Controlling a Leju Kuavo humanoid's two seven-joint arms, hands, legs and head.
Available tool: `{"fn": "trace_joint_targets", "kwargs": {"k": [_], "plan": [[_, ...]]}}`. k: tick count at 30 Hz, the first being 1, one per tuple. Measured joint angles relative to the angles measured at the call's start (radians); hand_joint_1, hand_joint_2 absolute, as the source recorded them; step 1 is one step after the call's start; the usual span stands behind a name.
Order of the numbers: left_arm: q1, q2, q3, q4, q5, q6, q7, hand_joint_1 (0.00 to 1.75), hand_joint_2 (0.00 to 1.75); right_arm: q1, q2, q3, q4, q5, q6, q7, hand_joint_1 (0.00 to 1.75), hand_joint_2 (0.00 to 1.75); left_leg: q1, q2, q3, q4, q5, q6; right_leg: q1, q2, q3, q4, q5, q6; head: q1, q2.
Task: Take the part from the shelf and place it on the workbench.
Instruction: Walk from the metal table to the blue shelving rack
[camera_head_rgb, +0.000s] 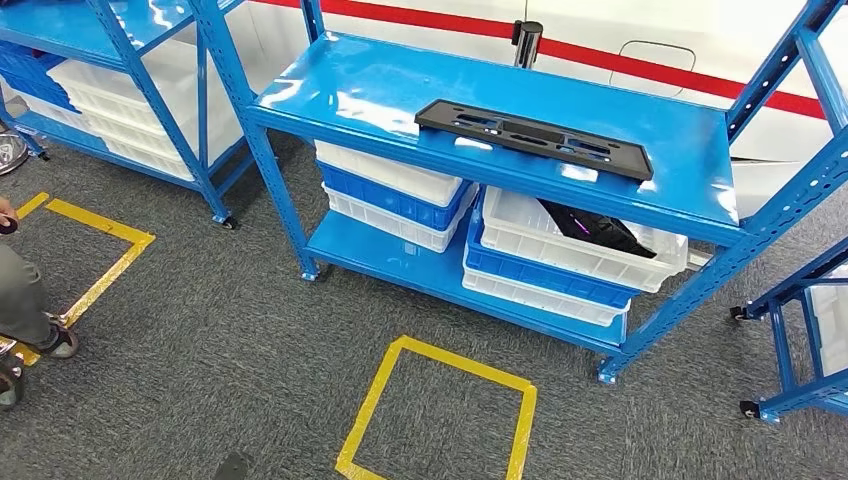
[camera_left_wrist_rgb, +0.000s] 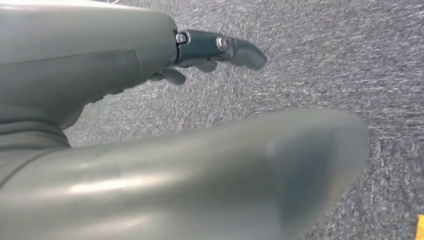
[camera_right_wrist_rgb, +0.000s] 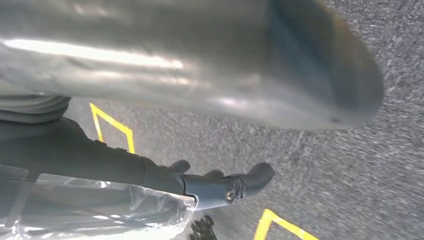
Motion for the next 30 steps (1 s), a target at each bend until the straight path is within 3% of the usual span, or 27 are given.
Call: {"fn": "trace_joint_targets", "kwargs": {"k": [2, 4, 5, 8, 9, 10, 13, 14, 18, 20, 23, 25, 26, 28, 30], "plan": [[0.0, 0.0, 0.002, 0.0, 0.0, 0.0, 0.001, 0.0, 0.0, 0.0, 0.0, 0.0, 0.0, 0.002, 0.0, 0.0, 0.0, 0.0, 0.0, 0.0, 0.007, 0.009, -0.005, -0.011, -0.002, 0.0, 0.011, -0.004, -0.002, -0.024, -0.001, 0.0], [0.0, 0.0, 0.003, 0.0, 0.0, 0.003, 0.002, 0.0, 0.0, 0.0, 0.0, 0.0, 0.0, 0.003, 0.0, 0.001, 0.0, 0.0, 0.001, 0.002, -0.005, 0.047, -0.016, -0.02, -0.011, 0.002, 0.034, -0.01, -0.004, -0.037, -0.002, 0.0], [-0.001, 0.0, 0.004, 0.0, 0.0, 0.004, 0.002, 0.0, 0.0, -0.001, 0.0, 0.001, 0.0, 0.003, 0.0, 0.001, 0.0, 0.0, 0.003, 0.003, -0.028, 0.091, -0.03, -0.025, -0.015, 0.003, 0.046, -0.013, -0.009, -0.043, -0.004, 0.0], [-0.001, 0.0, 0.004, 0.0, 0.0, 0.005, 0.002, 0.0, 0.0, -0.002, 0.0, 0.005, 0.0, 0.004, 0.0, 0.001, 0.0, 0.0, 0.01, 0.005, -0.151, 0.269, -0.096, -0.041, -0.015, 0.004, 0.066, -0.014, -0.026, -0.054, -0.006, 0.0], [0.0, 0.0, 0.005, 0.0, 0.0, 0.005, 0.002, 0.0, 0.0, -0.001, 0.0, 0.006, 0.0, 0.004, 0.0, 0.001, 0.0, 0.0, 0.011, 0.005, -0.182, 0.295, -0.103, -0.044, -0.015, 0.005, 0.073, -0.014, -0.033, -0.054, -0.006, 0.0], [0.0, 0.0, 0.005, 0.0, 0.0, 0.005, 0.002, 0.0, 0.0, 0.0, 0.0, 0.006, 0.0, 0.004, 0.001, 0.001, 0.0, 0.0, 0.012, 0.005, -0.196, 0.286, -0.09, -0.044, -0.015, 0.006, 0.082, -0.014, -0.041, -0.052, -0.006, 0.0], [0.001, 0.002, 0.006, 0.0, 0.0, 0.006, 0.002, 0.0, 0.0, 0.0, 0.001, 0.007, 0.0, 0.005, 0.001, 0.001, 0.0, 0.0, 0.007, 0.006, -0.158, 0.115, 0.043, -0.029, -0.014, 0.008, 0.111, -0.015, -0.066, -0.043, -0.006, 0.0], [0.001, 0.003, 0.006, 0.0, 0.0, 0.007, 0.002, 0.0, 0.0, -0.001, 0.002, 0.008, 0.0, 0.005, 0.001, 0.001, 0.0, 0.0, 0.004, 0.005, -0.143, 0.066, 0.068, -0.022, -0.012, 0.009, 0.116, -0.016, -0.075, -0.038, -0.006, 0.0], [0.002, 0.002, 0.006, 0.0, 0.001, 0.007, 0.002, 0.0, 0.0, -0.005, 0.003, 0.009, 0.0, 0.004, 0.002, 0.001, 0.0, 0.0, -0.004, 0.003, -0.111, 0.011, 0.074, 0.006, -0.002, 0.01, 0.138, -0.016, -0.083, -0.009, -0.007, 0.0], [0.001, 0.001, 0.006, 0.0, 0.001, 0.006, 0.002, 0.0, 0.0, -0.007, 0.003, 0.009, 0.0, 0.004, 0.002, 0.001, 0.0, 0.0, -0.001, 0.004, -0.087, 0.003, 0.075, 0.015, -0.001, 0.01, 0.126, 0.03, -0.099, -0.001, -0.004, 0.0], [-0.001, 0.001, 0.006, 0.0, 0.001, 0.004, 0.001, 0.0, 0.0, -0.009, 0.001, 0.011, 0.0, 0.002, 0.002, 0.001, 0.0, 0.0, -0.003, 0.003, -0.069, 0.002, 0.063, 0.023, -0.008, 0.009, 0.014, 0.195, -0.16, -0.006, 0.002, 0.0], [0.001, 0.001, 0.007, 0.0, 0.0, 0.001, 0.001, 0.0, 0.0, -0.005, 0.0, 0.011, 0.0, 0.0, 0.002, 0.001, 0.0, 0.0, -0.004, -0.001, -0.052, 0.003, 0.047, 0.023, -0.01, 0.009, -0.042, 0.231, -0.182, -0.001, 0.004, 0.0], [0.001, 0.001, 0.007, 0.0, -0.001, 0.001, 0.002, 0.0, 0.0, -0.002, 0.0, 0.011, 0.0, -0.001, 0.002, 0.001, 0.0, 0.0, -0.004, -0.004, -0.04, 0.003, 0.038, 0.021, -0.011, 0.009, -0.045, 0.198, -0.166, 0.008, 0.005, 0.0], [0.002, 0.001, 0.007, 0.0, -0.002, 0.001, 0.002, 0.0, 0.0, 0.0, -0.001, 0.011, 0.0, -0.002, 0.002, 0.001, 0.0, 0.0, -0.005, -0.006, -0.015, 0.002, 0.019, 0.015, -0.013, 0.006, -0.021, 0.083, -0.076, 0.03, 0.005, 0.0], [0.0, 0.001, 0.007, 0.0, -0.002, 0.001, 0.002, 0.0, 0.0, -0.001, -0.001, 0.011, 0.0, -0.005, 0.002, 0.001, 0.0, 0.0, -0.006, -0.006, 0.002, 0.002, 0.001, 0.004, -0.009, -0.001, 0.002, 0.016, -0.015, 0.019, 0.006, 0.0]]}}
